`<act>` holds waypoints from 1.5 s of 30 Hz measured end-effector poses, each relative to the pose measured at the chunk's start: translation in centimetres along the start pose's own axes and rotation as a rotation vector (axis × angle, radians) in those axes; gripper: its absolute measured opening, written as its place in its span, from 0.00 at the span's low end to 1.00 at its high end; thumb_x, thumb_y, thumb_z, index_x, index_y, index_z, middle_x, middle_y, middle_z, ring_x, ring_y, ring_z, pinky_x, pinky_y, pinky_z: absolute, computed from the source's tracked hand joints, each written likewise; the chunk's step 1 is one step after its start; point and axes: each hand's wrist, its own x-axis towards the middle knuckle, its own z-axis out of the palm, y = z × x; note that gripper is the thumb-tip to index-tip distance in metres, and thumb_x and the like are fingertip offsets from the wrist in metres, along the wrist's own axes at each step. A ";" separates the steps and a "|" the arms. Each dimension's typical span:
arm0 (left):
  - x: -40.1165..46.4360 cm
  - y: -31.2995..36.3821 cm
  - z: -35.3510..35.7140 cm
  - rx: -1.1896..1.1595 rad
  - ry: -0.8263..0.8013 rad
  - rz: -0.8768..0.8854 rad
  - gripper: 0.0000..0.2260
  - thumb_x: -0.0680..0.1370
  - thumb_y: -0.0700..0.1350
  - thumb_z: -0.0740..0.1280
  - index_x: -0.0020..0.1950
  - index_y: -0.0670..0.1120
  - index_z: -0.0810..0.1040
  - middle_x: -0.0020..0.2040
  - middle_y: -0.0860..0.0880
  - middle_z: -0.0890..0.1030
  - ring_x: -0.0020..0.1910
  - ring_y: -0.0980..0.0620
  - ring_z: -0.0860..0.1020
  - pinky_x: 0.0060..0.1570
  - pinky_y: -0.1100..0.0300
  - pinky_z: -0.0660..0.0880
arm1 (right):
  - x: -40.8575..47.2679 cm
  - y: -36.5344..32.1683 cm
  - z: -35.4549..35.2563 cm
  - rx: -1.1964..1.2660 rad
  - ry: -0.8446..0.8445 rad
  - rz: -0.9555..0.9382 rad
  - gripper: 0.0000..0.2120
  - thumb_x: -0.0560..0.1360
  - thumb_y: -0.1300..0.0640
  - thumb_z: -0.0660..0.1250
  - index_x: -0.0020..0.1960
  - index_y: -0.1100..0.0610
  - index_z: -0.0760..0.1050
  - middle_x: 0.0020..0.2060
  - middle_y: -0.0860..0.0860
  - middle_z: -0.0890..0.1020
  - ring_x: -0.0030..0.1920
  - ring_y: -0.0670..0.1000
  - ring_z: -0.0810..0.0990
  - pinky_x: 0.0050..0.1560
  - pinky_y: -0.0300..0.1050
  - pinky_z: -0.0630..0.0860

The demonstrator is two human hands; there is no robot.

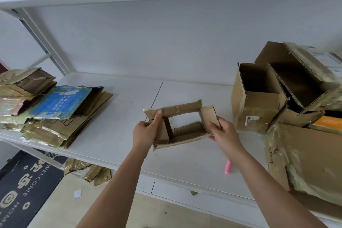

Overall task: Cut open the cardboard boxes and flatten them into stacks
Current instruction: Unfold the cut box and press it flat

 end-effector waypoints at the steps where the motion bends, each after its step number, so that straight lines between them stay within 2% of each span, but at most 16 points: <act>1: 0.2 0.1 0.0 0.014 0.011 -0.023 0.31 0.71 0.72 0.63 0.47 0.41 0.75 0.42 0.47 0.77 0.39 0.51 0.75 0.34 0.59 0.69 | -0.2 0.0 0.0 -0.028 -0.009 -0.023 0.06 0.80 0.59 0.64 0.48 0.60 0.77 0.40 0.66 0.75 0.40 0.63 0.74 0.54 0.72 0.72; 5: 0.2 -0.1 0.6 0.018 0.074 -0.098 0.29 0.71 0.71 0.65 0.43 0.43 0.71 0.40 0.47 0.74 0.37 0.51 0.73 0.34 0.57 0.70 | -0.8 0.1 0.6 -0.073 -0.050 -0.069 0.11 0.80 0.59 0.65 0.45 0.44 0.80 0.46 0.63 0.82 0.51 0.67 0.78 0.56 0.67 0.75; 9: 0.1 -0.4 1.3 0.030 0.074 -0.106 0.35 0.67 0.68 0.71 0.56 0.42 0.68 0.46 0.48 0.74 0.42 0.50 0.74 0.33 0.56 0.70 | -0.9 0.6 0.6 -0.070 -0.080 -0.094 0.06 0.78 0.54 0.66 0.47 0.46 0.81 0.45 0.64 0.81 0.48 0.67 0.78 0.56 0.69 0.74; 13: 0.8 -1.7 1.4 0.114 0.075 -0.010 0.32 0.66 0.60 0.78 0.57 0.42 0.68 0.49 0.49 0.76 0.46 0.47 0.76 0.32 0.59 0.72 | -0.4 1.4 0.2 -0.106 -0.102 -0.096 0.08 0.76 0.50 0.65 0.50 0.53 0.78 0.44 0.65 0.80 0.40 0.59 0.77 0.55 0.69 0.74; 15: 0.9 -1.8 1.0 0.101 0.060 -0.034 0.22 0.72 0.50 0.75 0.58 0.41 0.71 0.47 0.46 0.79 0.44 0.45 0.77 0.29 0.61 0.70 | -0.3 1.0 0.2 -0.138 -0.105 -0.127 0.05 0.79 0.56 0.65 0.50 0.55 0.79 0.44 0.63 0.81 0.43 0.61 0.80 0.52 0.59 0.78; 17: 1.1 -1.9 0.0 -0.079 -0.073 -0.035 0.11 0.76 0.38 0.67 0.57 0.38 0.74 0.43 0.42 0.80 0.42 0.43 0.79 0.37 0.60 0.74 | 0.2 0.6 -0.2 -0.185 -0.042 -0.187 0.06 0.80 0.61 0.64 0.49 0.55 0.79 0.40 0.60 0.82 0.38 0.53 0.79 0.41 0.44 0.73; 19: 1.3 -2.3 -1.7 -0.334 -0.246 -0.103 0.15 0.74 0.27 0.56 0.55 0.36 0.77 0.45 0.40 0.80 0.43 0.43 0.79 0.44 0.55 0.77 | 0.9 0.4 -1.1 -0.247 0.047 -0.237 0.08 0.80 0.65 0.63 0.49 0.55 0.79 0.34 0.55 0.80 0.33 0.49 0.73 0.34 0.38 0.67; 21: 2.0 -4.0 -3.5 -0.519 -0.256 -0.224 0.23 0.71 0.23 0.50 0.56 0.35 0.77 0.49 0.39 0.81 0.44 0.44 0.80 0.43 0.54 0.80 | 1.4 0.5 -1.7 -0.410 0.019 -0.280 0.12 0.78 0.69 0.63 0.50 0.55 0.81 0.33 0.50 0.79 0.32 0.48 0.73 0.33 0.35 0.65; 23: 2.9 -6.0 -4.5 -0.489 -0.083 -0.305 0.22 0.75 0.26 0.48 0.59 0.37 0.77 0.53 0.40 0.82 0.45 0.44 0.81 0.44 0.55 0.80 | 1.5 1.5 -1.4 -0.643 -0.166 -0.243 0.17 0.76 0.71 0.62 0.58 0.58 0.82 0.48 0.50 0.85 0.47 0.49 0.81 0.47 0.33 0.71; 25: 3.0 -7.3 -4.5 -0.313 0.096 -0.232 0.19 0.78 0.30 0.52 0.59 0.41 0.78 0.55 0.43 0.81 0.51 0.44 0.80 0.52 0.54 0.78 | 1.1 2.8 -0.3 -0.823 -0.383 -0.178 0.24 0.72 0.73 0.60 0.62 0.57 0.80 0.62 0.49 0.80 0.63 0.49 0.77 0.64 0.39 0.70; 26: 2.7 -7.4 -4.1 -0.230 0.117 -0.142 0.16 0.80 0.32 0.54 0.58 0.44 0.78 0.55 0.45 0.81 0.52 0.46 0.80 0.54 0.56 0.78 | 0.9 3.3 0.3 -0.866 -0.460 -0.147 0.26 0.70 0.73 0.60 0.62 0.56 0.80 0.64 0.49 0.79 0.65 0.51 0.76 0.66 0.42 0.70; 28: 2.0 -7.3 -3.1 -0.047 0.054 0.070 0.11 0.82 0.42 0.60 0.60 0.50 0.79 0.57 0.50 0.80 0.54 0.51 0.78 0.54 0.63 0.76 | 0.4 3.9 1.4 -0.923 -0.539 -0.097 0.28 0.68 0.72 0.59 0.63 0.55 0.79 0.63 0.50 0.79 0.64 0.54 0.76 0.63 0.46 0.72; 32: 2.0 -7.8 -1.7 0.299 -0.091 0.311 0.19 0.82 0.53 0.61 0.72 0.53 0.72 0.71 0.53 0.72 0.69 0.51 0.71 0.69 0.51 0.68 | 0.3 3.7 2.7 -0.953 -0.533 -0.010 0.28 0.71 0.68 0.58 0.68 0.50 0.75 0.62 0.51 0.79 0.59 0.54 0.77 0.57 0.46 0.76; 37: 2.6 -6.5 -1.8 0.241 -0.128 0.123 0.20 0.78 0.56 0.67 0.67 0.53 0.71 0.57 0.51 0.78 0.49 0.52 0.79 0.48 0.56 0.78 | 1.1 3.3 3.2 -0.979 -0.563 0.013 0.24 0.77 0.58 0.56 0.70 0.45 0.72 0.63 0.46 0.72 0.65 0.51 0.72 0.62 0.47 0.71; 41: 3.2 -5.6 -1.2 0.209 -0.109 -0.033 0.31 0.73 0.52 0.75 0.70 0.44 0.65 0.57 0.47 0.76 0.52 0.48 0.77 0.48 0.52 0.79 | 0.7 3.9 4.1 -1.074 -0.654 0.062 0.21 0.79 0.53 0.55 0.70 0.47 0.72 0.65 0.46 0.66 0.68 0.50 0.66 0.65 0.48 0.68; 45: 3.4 -5.0 -1.3 0.130 -0.106 0.003 0.22 0.71 0.47 0.77 0.62 0.43 0.76 0.54 0.48 0.82 0.48 0.50 0.80 0.47 0.54 0.81 | 1.4 4.1 3.3 -0.838 -0.499 0.030 0.18 0.81 0.55 0.59 0.70 0.51 0.72 0.66 0.49 0.73 0.65 0.51 0.73 0.64 0.46 0.71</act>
